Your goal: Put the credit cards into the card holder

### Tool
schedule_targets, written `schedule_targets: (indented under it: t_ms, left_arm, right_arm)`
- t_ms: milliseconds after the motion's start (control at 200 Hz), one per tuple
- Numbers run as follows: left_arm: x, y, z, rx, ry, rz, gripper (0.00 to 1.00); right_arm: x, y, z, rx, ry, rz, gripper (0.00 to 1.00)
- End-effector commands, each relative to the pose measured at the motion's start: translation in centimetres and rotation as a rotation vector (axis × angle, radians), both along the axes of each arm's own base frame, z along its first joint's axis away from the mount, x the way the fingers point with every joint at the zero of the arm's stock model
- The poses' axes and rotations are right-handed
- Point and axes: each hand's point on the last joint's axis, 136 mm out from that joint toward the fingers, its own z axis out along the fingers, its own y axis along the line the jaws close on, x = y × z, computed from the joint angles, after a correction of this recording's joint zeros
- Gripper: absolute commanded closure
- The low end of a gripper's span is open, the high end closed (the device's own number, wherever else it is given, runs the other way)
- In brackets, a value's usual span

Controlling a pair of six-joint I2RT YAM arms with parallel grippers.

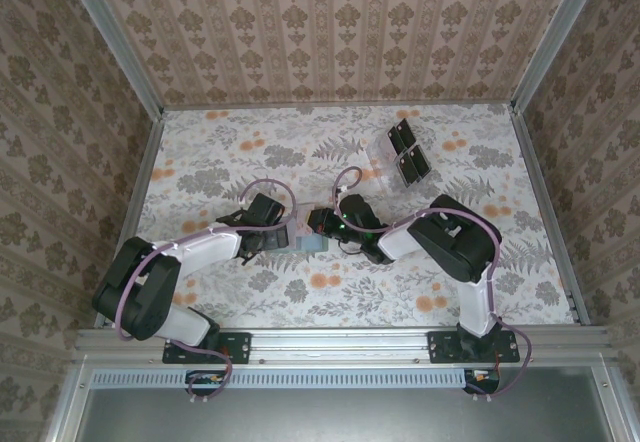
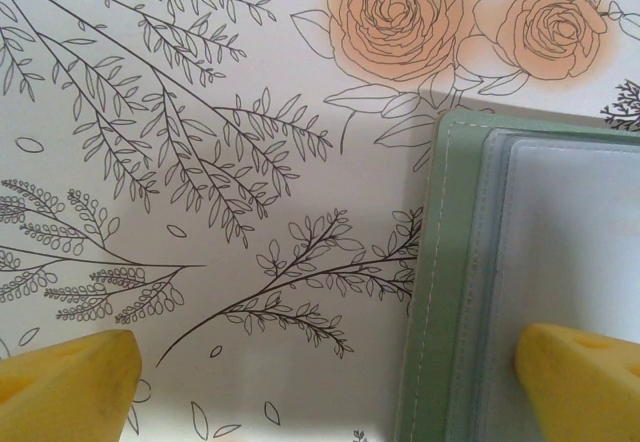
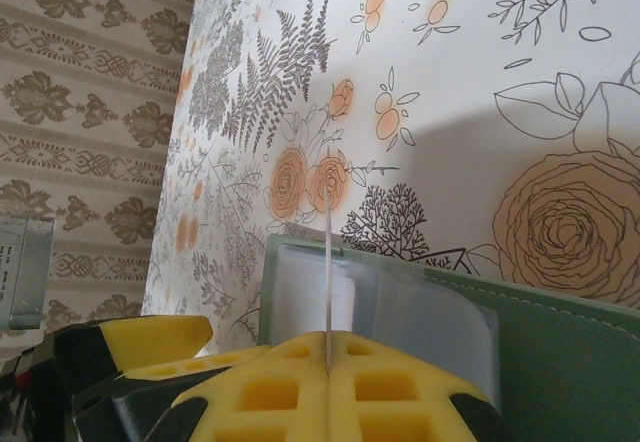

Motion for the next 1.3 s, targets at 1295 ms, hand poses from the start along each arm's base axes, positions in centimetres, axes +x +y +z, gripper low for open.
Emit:
schedule_targets:
  t_ms: [1295]
  left_arm:
    - [-2.3, 1.4, -1.8, 0.053, 0.081, -0.001, 0.0]
  right_arm:
    - [-3.4, 0.5, -3.9, 0.049, 0.137, 0.067, 1.0]
